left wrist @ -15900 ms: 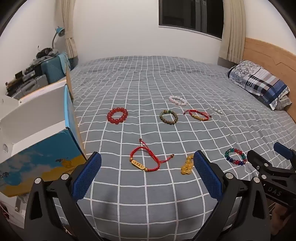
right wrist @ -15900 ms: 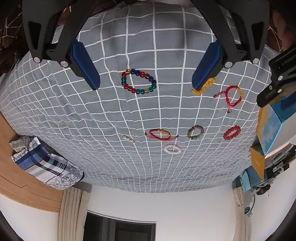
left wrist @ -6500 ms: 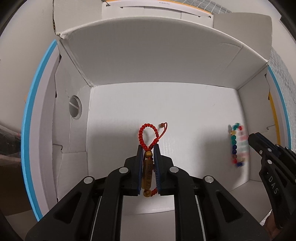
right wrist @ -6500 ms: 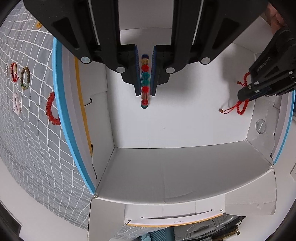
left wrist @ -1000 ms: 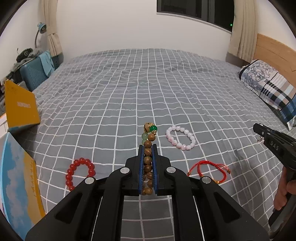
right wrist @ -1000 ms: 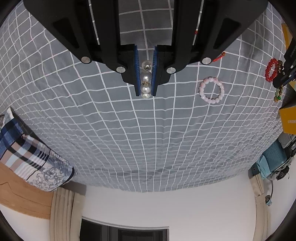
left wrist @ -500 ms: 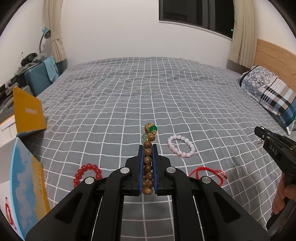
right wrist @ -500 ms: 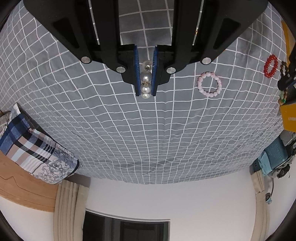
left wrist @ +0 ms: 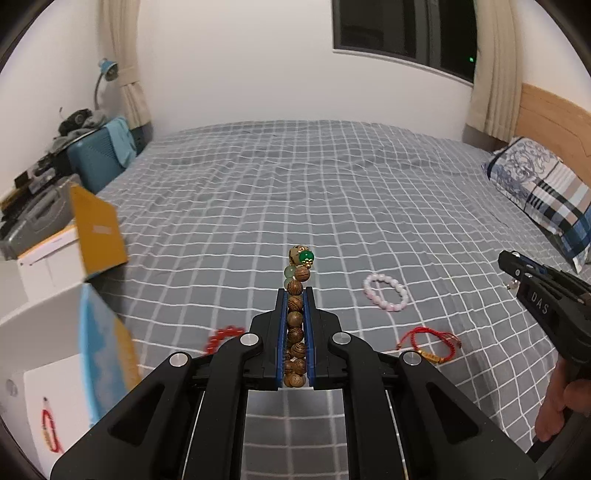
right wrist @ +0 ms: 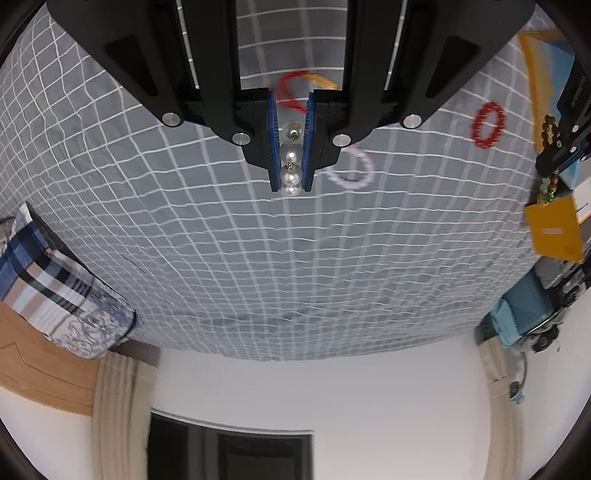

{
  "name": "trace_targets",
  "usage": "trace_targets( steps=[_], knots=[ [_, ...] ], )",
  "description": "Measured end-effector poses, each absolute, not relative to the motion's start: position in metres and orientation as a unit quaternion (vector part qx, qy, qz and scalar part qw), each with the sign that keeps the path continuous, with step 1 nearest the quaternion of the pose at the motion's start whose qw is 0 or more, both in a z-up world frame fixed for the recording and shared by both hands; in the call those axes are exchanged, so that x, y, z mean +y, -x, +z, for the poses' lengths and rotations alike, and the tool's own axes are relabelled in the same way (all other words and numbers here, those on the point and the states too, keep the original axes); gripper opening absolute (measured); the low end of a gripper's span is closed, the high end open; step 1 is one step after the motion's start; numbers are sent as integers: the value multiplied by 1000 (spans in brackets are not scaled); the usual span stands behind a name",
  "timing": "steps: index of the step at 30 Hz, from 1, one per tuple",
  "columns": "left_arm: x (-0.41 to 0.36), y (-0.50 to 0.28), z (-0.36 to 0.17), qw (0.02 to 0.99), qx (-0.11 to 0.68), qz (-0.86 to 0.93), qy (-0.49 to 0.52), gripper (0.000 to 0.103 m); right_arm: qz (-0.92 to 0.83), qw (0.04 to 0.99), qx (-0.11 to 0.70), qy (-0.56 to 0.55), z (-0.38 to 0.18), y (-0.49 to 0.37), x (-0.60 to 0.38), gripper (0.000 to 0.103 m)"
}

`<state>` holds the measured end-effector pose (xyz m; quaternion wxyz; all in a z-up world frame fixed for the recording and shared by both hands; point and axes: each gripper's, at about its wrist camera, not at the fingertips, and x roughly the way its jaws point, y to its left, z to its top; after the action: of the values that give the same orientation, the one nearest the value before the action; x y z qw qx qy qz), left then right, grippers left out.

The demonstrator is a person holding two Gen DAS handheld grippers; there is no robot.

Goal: Organize jewelry
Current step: 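Lift and carry both held items over the white box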

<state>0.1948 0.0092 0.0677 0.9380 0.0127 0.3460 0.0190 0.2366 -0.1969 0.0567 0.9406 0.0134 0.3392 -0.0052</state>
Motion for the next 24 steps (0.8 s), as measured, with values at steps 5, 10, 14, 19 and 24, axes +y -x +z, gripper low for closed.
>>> trace_targets(
  steps=[5, 10, 14, 19, 24],
  knots=[
    [49, -173, 89, 939, 341, 47, -9, 8, 21, 944, 328, -2, 77, -218, -151, 10],
    [93, -153, 103, 937, 342, 75, 5, 8, 53, 946, 319, 14, 95, -196, -97, 10],
    [131, -131, 111, 935, 340, 99, 12, 8, 82, 946, 313, 23, 105, -178, -51, 10],
    [187, -99, 112, 930, 339, 139, 22, 8, 121, 943, 308, 35, 108, -154, 8, 10],
    [245, -70, 110, 922, 344, 173, 44, 8, 157, 937, 308, 57, 106, -131, 63, 10]
  ],
)
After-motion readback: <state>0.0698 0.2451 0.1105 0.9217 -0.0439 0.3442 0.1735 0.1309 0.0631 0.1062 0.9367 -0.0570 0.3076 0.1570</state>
